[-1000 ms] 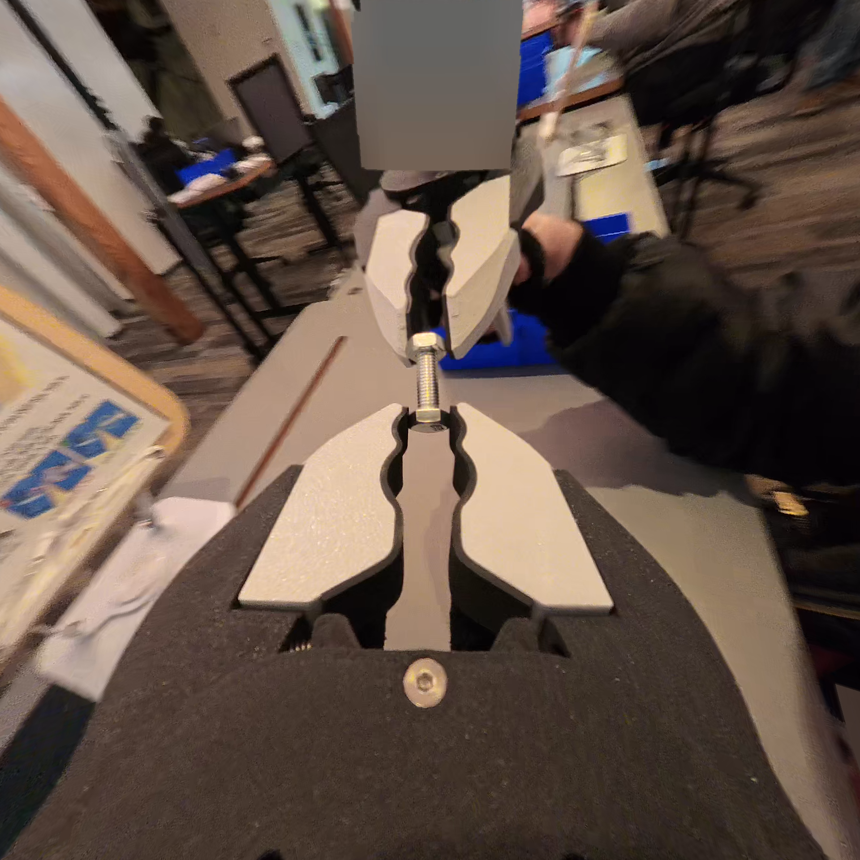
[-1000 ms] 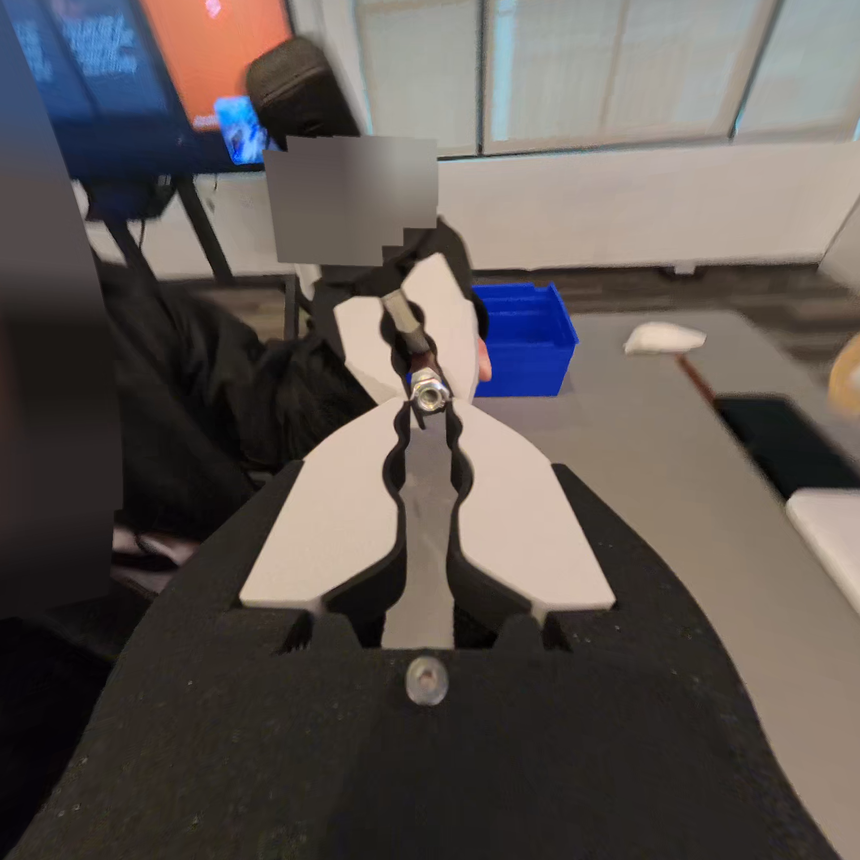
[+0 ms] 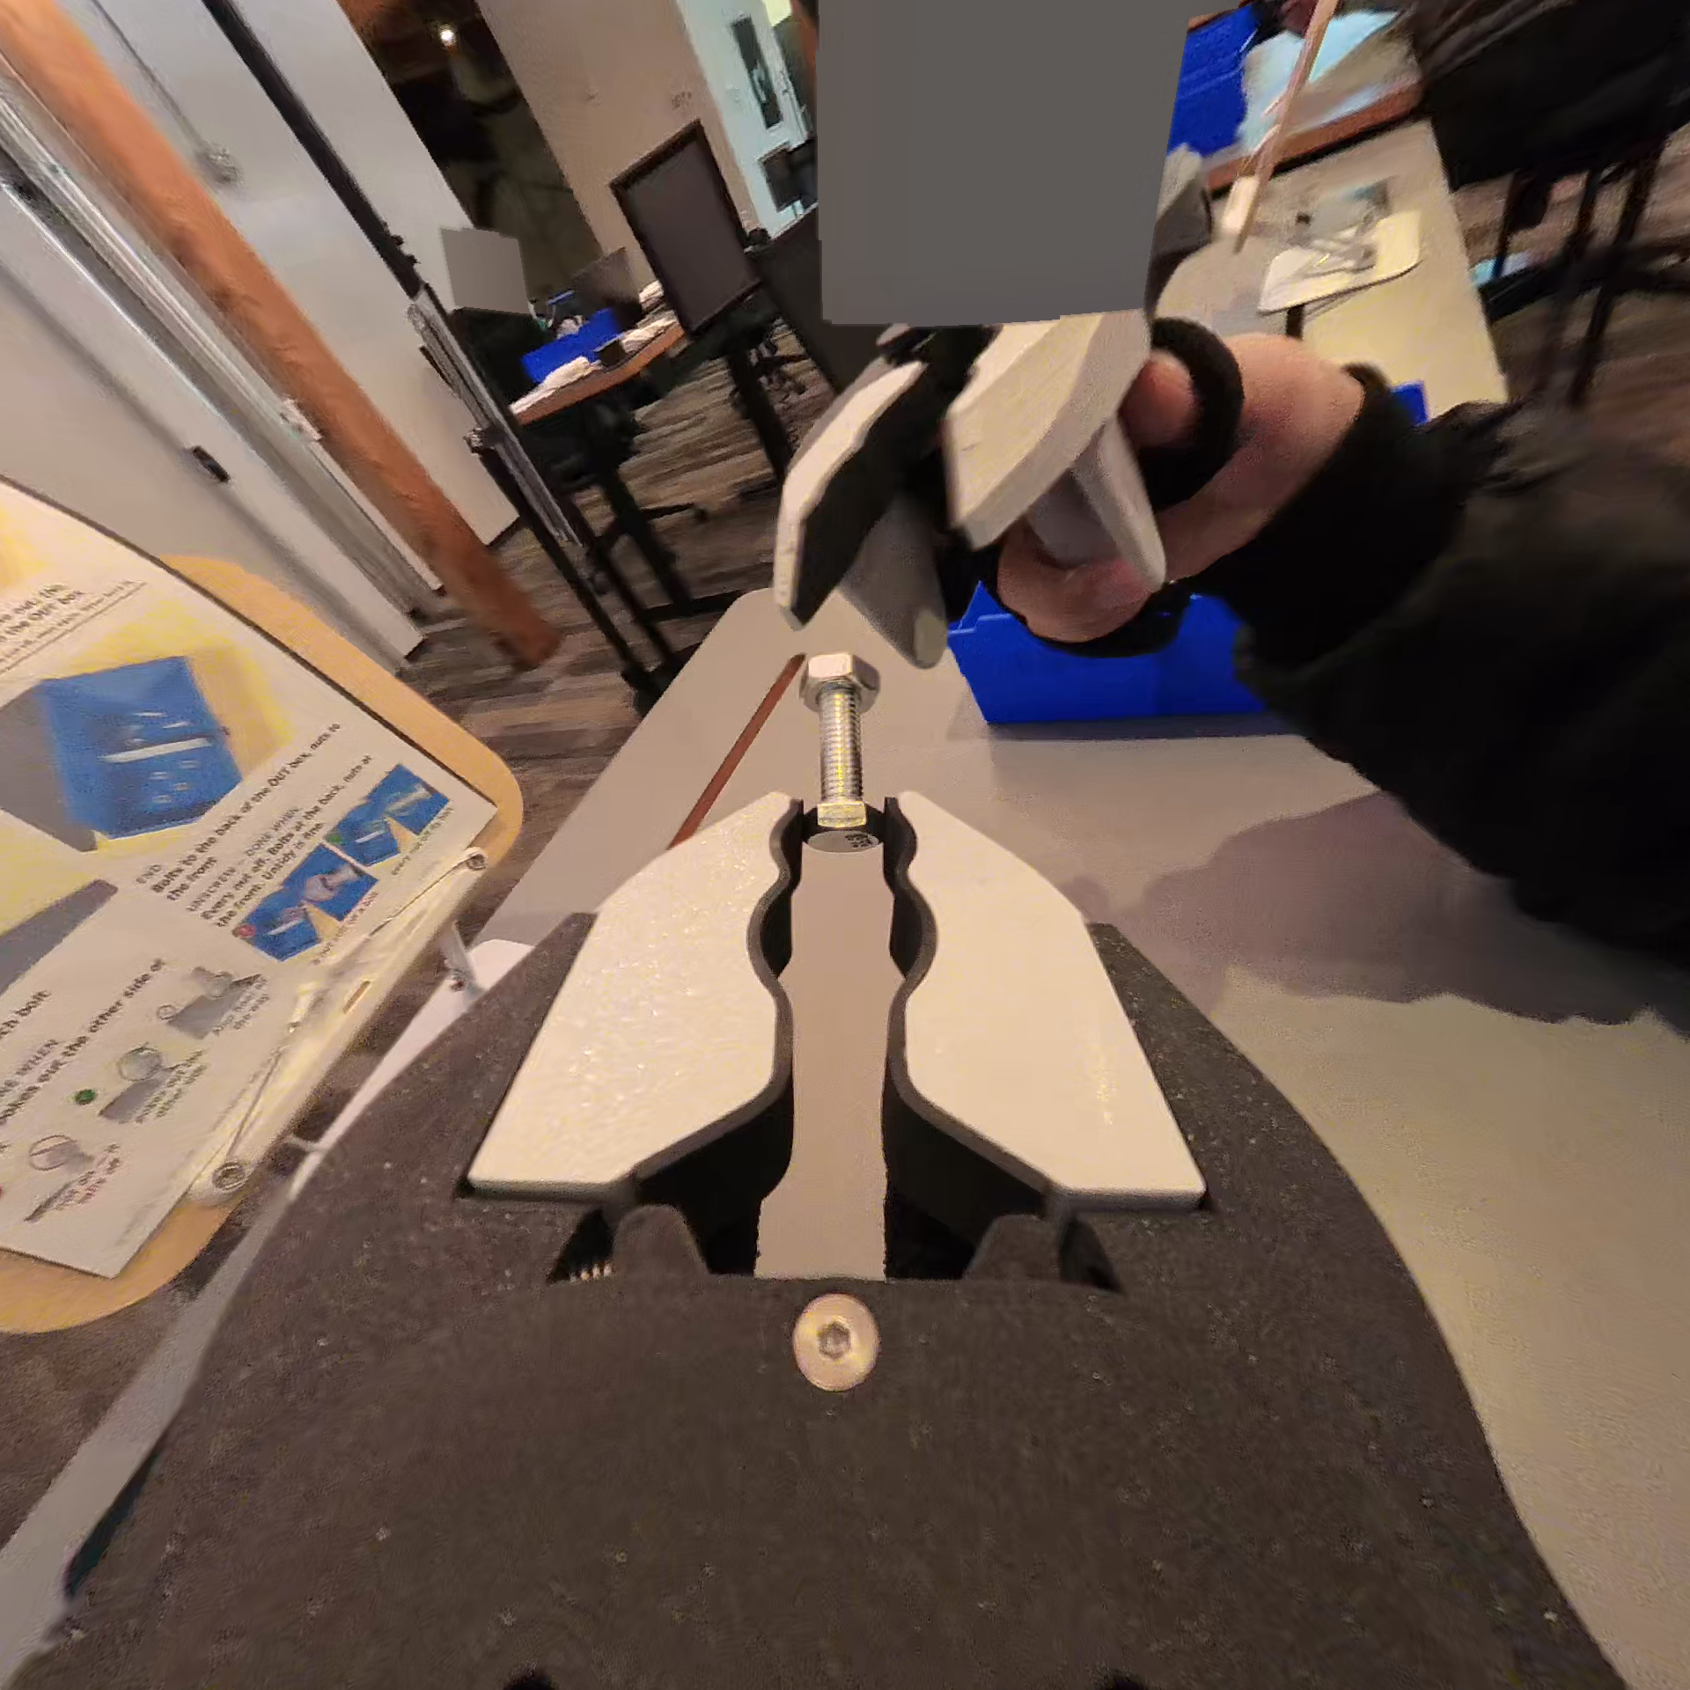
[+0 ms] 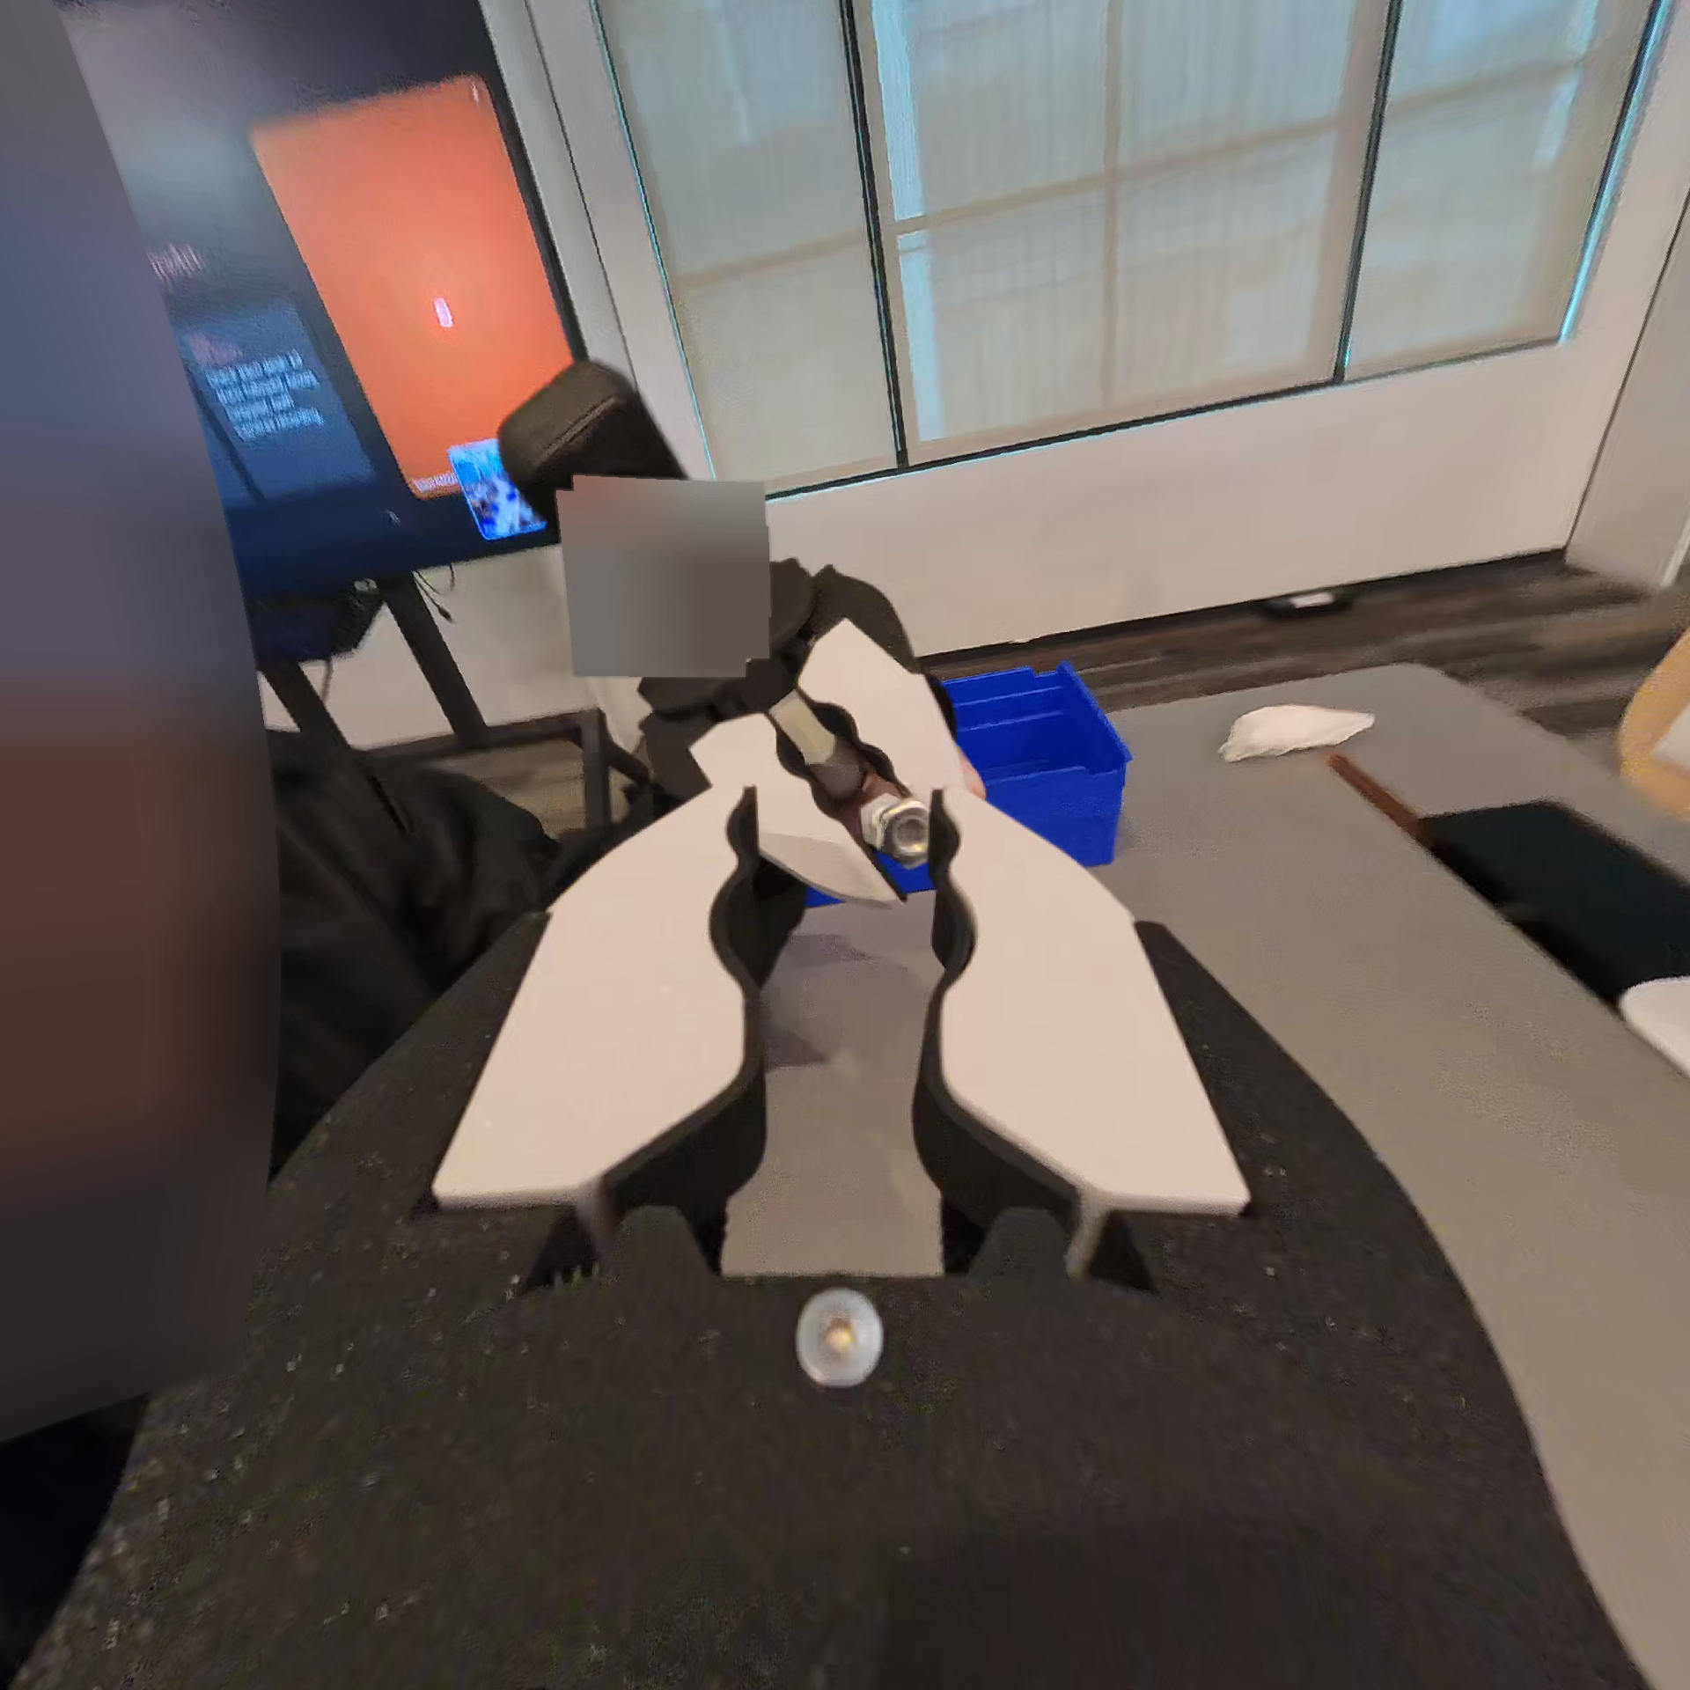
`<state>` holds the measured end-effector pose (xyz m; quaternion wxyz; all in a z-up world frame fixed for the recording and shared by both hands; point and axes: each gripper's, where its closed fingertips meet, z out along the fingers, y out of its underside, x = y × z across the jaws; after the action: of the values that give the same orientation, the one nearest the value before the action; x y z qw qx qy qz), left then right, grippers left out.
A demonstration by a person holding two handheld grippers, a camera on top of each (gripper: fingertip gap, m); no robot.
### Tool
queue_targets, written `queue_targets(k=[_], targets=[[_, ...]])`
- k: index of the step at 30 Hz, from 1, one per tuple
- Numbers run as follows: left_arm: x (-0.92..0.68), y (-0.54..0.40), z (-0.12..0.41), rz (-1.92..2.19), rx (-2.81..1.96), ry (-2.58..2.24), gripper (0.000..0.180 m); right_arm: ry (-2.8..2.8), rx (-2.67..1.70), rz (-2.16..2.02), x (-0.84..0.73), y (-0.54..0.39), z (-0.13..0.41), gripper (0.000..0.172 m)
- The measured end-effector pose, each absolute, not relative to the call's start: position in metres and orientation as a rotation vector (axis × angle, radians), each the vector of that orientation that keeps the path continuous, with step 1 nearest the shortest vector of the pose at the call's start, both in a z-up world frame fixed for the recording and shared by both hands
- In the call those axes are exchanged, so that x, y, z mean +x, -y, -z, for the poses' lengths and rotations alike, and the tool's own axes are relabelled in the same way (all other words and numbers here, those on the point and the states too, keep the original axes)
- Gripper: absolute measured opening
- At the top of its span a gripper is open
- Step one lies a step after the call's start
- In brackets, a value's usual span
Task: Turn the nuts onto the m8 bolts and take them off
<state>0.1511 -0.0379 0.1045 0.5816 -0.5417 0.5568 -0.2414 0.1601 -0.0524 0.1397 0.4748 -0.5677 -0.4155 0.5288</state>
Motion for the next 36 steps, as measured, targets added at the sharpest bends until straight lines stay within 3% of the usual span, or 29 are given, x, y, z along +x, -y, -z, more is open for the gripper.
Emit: queue_targets(k=[6, 9, 13, 16, 27, 36], targets=[[0.153, 0.032, -0.1, 0.511, -1.28, -1.296, 0.017, 0.929, -1.574, -1.25, 0.156, 0.032, -0.119, 0.032], [0.153, 0.034, -0.1, 0.517, -1.278, -1.302, 0.017, 0.94, -1.569, -1.315, 0.156, 0.035, -0.12, 0.014], [0.154, 0.036, -0.099, 0.533, -1.279, -1.315, 0.016, 0.984, -1.562, -1.281, 0.158, 0.037, -0.117, 0.014], [0.154, 0.037, -0.1, 0.536, -1.275, -1.316, 0.016, 1.002, -1.571, -1.268, 0.158, 0.038, -0.114, 0.025], [0.155, 0.043, -0.101, 0.58, -1.263, -1.331, 0.016, 1.062, -1.525, -1.303, 0.155, 0.046, -0.117, 0.014], [0.158, 0.08, -0.095, 0.935, -1.273, -1.474, 0.017, 1.466, -0.916, -0.842, 0.162, 0.08, -0.113, 0.014]])
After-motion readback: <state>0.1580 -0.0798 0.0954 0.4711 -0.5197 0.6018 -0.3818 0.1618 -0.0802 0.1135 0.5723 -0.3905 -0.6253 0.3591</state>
